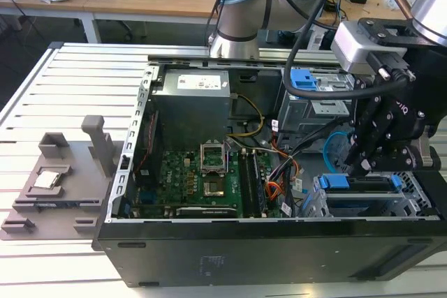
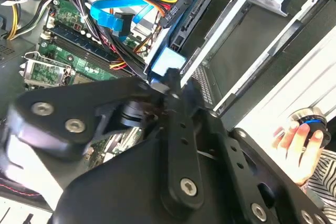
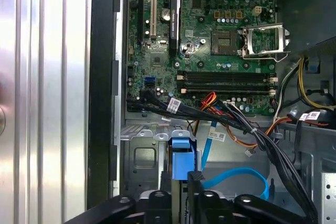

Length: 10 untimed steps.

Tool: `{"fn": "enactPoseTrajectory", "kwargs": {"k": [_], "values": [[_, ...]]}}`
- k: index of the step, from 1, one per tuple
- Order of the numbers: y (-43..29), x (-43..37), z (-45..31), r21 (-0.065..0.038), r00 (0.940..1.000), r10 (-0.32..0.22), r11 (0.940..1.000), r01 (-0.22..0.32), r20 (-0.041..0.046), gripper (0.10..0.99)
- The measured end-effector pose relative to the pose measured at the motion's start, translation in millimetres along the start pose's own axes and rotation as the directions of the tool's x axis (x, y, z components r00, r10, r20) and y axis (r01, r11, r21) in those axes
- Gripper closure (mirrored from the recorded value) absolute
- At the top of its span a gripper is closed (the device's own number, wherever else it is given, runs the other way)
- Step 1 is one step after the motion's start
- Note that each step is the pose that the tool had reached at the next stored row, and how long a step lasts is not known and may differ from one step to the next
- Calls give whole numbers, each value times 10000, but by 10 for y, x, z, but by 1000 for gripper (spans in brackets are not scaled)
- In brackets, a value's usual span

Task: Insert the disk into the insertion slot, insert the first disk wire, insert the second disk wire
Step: 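Insert the disk into the insertion slot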

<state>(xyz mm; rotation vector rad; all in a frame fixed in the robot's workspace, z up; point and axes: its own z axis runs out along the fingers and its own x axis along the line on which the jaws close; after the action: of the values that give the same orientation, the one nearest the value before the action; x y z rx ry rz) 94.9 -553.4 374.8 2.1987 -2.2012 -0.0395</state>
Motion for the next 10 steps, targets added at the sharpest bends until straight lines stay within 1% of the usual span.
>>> {"fn": "enactPoseTrajectory", "kwargs": {"k": [1, 2, 10], "values": [[0, 0, 1, -1, 10000, 0, 10000, 0, 0, 910], [0, 0, 1, 0, 10000, 0, 10000, 0, 0, 973], [0, 0, 5, 0, 10000, -1, 10000, 1, 0, 980]]}}
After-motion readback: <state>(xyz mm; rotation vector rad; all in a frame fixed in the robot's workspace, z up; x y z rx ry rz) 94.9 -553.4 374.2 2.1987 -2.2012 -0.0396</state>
